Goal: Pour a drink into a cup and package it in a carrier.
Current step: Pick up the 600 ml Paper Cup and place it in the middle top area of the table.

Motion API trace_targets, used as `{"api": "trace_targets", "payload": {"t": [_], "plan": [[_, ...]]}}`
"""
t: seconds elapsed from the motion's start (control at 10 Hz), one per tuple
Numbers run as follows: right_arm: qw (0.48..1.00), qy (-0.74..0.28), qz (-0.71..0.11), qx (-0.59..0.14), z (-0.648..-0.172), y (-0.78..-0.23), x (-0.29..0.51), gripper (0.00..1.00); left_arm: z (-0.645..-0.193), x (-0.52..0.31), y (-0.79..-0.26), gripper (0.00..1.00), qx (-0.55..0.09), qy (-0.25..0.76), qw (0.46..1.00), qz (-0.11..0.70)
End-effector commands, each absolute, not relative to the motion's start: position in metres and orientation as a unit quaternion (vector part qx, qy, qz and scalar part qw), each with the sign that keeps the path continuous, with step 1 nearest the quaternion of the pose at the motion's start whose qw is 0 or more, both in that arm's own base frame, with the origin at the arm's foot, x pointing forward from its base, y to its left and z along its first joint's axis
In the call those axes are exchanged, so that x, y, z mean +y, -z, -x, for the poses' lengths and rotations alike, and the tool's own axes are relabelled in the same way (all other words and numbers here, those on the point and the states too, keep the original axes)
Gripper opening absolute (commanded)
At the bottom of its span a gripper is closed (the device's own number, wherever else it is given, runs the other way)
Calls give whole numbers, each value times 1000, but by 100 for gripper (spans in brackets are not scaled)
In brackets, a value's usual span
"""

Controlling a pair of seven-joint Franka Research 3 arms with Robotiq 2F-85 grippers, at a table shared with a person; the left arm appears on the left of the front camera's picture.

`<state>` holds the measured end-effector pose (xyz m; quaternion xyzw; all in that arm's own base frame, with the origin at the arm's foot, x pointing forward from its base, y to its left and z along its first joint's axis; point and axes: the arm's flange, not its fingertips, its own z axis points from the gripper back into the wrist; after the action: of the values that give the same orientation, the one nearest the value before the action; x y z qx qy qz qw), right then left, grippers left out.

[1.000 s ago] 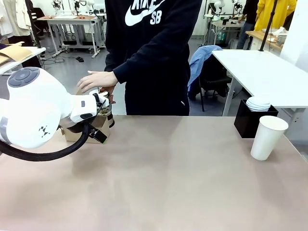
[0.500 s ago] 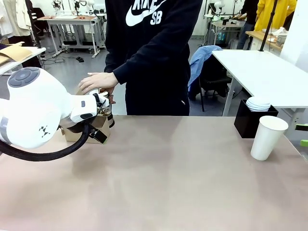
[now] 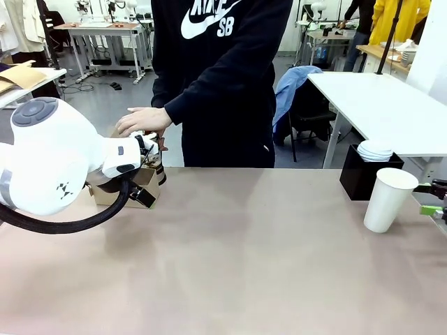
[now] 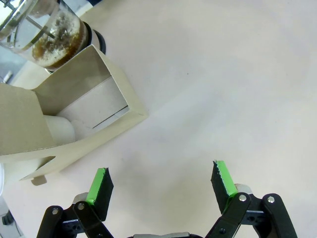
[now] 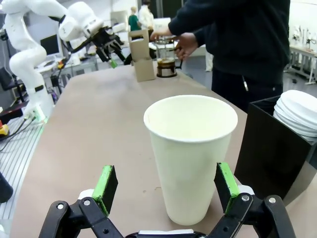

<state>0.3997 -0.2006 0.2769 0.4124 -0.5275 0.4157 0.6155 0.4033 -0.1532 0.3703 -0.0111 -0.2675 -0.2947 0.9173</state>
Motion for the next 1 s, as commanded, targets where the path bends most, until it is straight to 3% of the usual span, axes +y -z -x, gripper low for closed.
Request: {"api": "trace_targets", "payload": {"t": [0.0, 0.9], "plan": [[618, -413, -411, -528, -398, -274, -204, 100, -403, -152, -370, 100, -267, 294, 918, 12], [598, -379, -419, -568, -416, -249, -174, 100, -403, -152, -370, 100, -267, 294, 918, 12]]}}
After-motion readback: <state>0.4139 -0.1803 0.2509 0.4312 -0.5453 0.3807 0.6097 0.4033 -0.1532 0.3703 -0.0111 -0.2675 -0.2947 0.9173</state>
